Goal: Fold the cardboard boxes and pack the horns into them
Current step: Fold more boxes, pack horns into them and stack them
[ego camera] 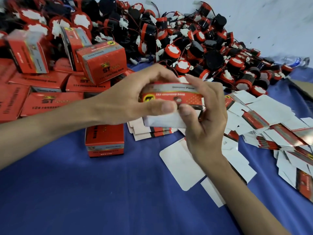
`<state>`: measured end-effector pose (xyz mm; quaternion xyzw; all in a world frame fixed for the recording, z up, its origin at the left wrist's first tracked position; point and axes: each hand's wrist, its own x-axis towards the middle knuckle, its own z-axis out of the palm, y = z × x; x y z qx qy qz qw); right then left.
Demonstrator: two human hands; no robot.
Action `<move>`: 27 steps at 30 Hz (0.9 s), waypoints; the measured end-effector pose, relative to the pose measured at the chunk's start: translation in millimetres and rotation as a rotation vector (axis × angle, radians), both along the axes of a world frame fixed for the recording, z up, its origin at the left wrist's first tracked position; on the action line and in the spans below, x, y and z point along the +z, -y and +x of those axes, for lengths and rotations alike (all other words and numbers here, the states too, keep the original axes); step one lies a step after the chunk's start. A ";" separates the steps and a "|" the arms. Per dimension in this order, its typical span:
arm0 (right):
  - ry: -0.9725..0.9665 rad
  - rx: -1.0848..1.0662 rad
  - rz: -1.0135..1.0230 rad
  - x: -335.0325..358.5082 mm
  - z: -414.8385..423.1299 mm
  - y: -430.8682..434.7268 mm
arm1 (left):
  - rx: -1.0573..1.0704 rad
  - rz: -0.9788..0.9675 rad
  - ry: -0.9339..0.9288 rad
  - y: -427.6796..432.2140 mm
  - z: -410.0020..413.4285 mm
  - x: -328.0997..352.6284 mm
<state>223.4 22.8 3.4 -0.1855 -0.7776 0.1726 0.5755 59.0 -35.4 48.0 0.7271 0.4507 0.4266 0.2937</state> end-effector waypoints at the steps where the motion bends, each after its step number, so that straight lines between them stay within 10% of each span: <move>1: -0.031 -0.009 -0.070 -0.1 0.7 -1.5 | 0.017 0.026 -0.020 2.0 0.2 1.9; 14: 0.027 0.167 -0.519 -2.9 0.6 -2.5 | 0.139 -0.001 -0.155 -8.2 -0.5 -17.3; 27: -0.081 0.346 -0.786 -1.0 -0.9 0.9 | -0.009 -0.229 0.245 -13.5 -5.2 -18.0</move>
